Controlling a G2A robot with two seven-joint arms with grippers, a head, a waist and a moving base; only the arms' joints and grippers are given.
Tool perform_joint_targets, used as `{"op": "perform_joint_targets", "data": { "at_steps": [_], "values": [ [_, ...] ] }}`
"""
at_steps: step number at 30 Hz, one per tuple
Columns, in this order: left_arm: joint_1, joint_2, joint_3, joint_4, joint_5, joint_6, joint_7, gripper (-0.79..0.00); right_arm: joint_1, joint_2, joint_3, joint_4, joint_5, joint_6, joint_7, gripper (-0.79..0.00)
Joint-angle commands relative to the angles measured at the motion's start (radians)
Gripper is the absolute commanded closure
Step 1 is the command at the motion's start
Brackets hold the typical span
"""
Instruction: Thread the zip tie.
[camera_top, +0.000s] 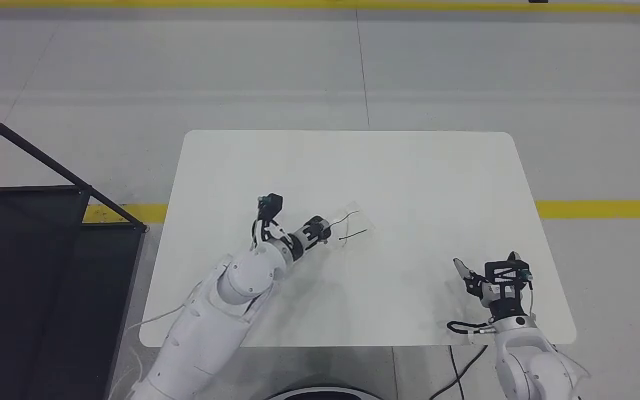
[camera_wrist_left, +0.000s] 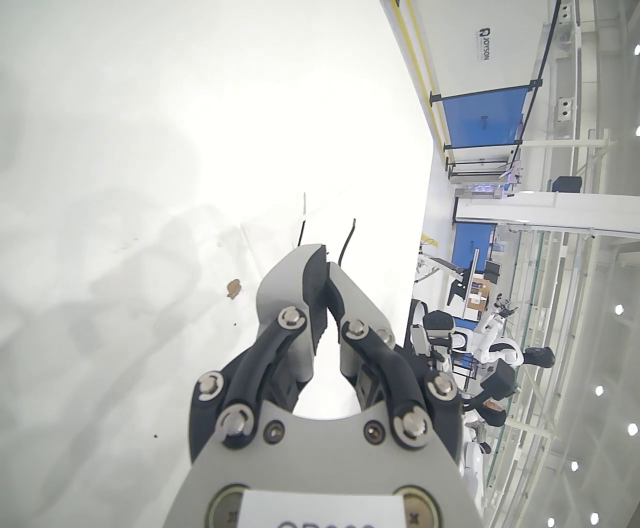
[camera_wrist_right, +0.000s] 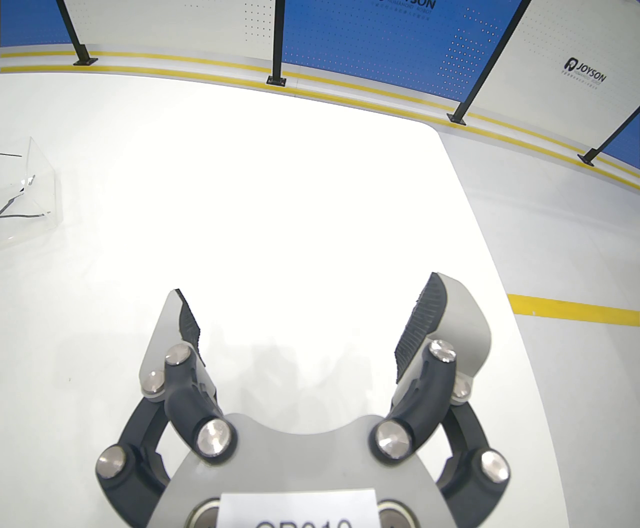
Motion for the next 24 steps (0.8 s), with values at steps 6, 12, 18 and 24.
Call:
{"op": "perform_joint_targets", "data": {
  "at_steps": [6, 12, 18, 24],
  "values": [
    [0.051, 0.013, -0.038, -0.055, 0.035, -0.071, -0.012, 0.000, 0.000, 0.000, 0.000, 0.000, 0.000, 0.000, 0.000, -0.785],
    [0.109, 0.030, -0.097, -0.105, 0.062, -0.182, -0.050, 0.000, 0.000, 0.000, 0.000, 0.000, 0.000, 0.000, 0.000, -0.785],
    [0.176, 0.050, -0.157, -0.145, 0.093, -0.321, -0.108, 0.000, -0.057, 0.006, 0.028, -0.071, -0.099, -0.036, -0.035, -0.785],
    [0.232, 0.068, -0.215, -0.174, 0.104, -0.458, -0.162, 0.000, -0.149, 0.014, 0.073, -0.270, -0.081, -0.169, 0.079, -0.785]
  ]
}}
